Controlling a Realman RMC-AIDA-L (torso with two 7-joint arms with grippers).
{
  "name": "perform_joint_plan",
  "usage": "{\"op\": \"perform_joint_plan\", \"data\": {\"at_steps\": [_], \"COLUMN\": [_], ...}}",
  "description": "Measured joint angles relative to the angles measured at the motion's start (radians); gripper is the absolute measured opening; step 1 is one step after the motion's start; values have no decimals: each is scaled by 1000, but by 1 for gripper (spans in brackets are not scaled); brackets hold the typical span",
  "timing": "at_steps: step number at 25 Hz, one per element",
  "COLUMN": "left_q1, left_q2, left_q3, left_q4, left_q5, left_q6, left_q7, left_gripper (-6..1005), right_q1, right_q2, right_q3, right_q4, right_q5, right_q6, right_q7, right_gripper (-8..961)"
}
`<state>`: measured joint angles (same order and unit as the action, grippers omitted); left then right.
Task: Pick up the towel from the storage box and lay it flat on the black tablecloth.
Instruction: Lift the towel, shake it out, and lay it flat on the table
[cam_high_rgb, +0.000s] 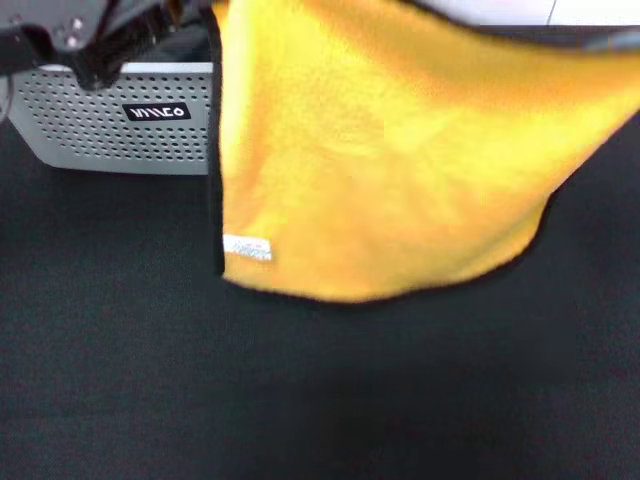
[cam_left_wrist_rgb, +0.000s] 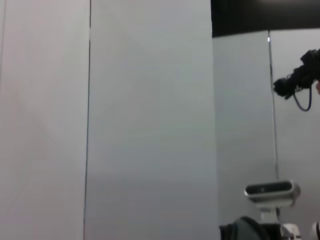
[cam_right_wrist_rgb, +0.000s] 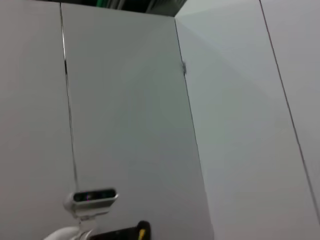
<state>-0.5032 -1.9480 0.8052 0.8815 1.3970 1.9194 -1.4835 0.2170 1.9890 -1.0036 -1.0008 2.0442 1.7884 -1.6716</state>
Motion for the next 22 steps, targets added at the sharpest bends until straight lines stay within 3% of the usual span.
{"op": "perform_joint_plan", "data": {"at_steps": [4, 7, 10, 11, 14, 18, 20, 22], "left_q1": [19, 52, 109, 135, 171, 194, 183, 147], "left_q2": [7, 21, 55, 77, 107, 117, 114, 97], "left_q3": [10, 56, 191, 264, 340, 345, 331, 277], "left_q4": [6, 14, 53, 79, 124, 172, 163, 108], "left_q5": [36, 19, -66, -127, -228, -260, -229, -146], "left_q6": [67, 117, 120, 120, 120, 118, 115, 114], "left_q7": [-23, -41, -55, -65, -108, -165, -168, -160], "left_gripper": [54, 57, 61, 62, 66, 71, 74, 76], "right_q1": [-103, -222, -368, -407, -493, -496, -452, -379], "right_q2": [0, 2, 22, 28, 34, 29, 26, 24], "right_q3": [-97, -169, -219, -226, -242, -232, -226, -225], "right_q4": [-25, -98, -239, -284, -396, -402, -337, -223], "right_q5": [4, 10, 20, 23, 54, 93, 94, 75], "right_q6": [8, 12, 16, 17, 19, 20, 15, 14], "right_q7": [-11, -10, -9, -7, 2, 28, 33, 34], "right_gripper": [100, 102, 104, 104, 106, 108, 109, 110]}}
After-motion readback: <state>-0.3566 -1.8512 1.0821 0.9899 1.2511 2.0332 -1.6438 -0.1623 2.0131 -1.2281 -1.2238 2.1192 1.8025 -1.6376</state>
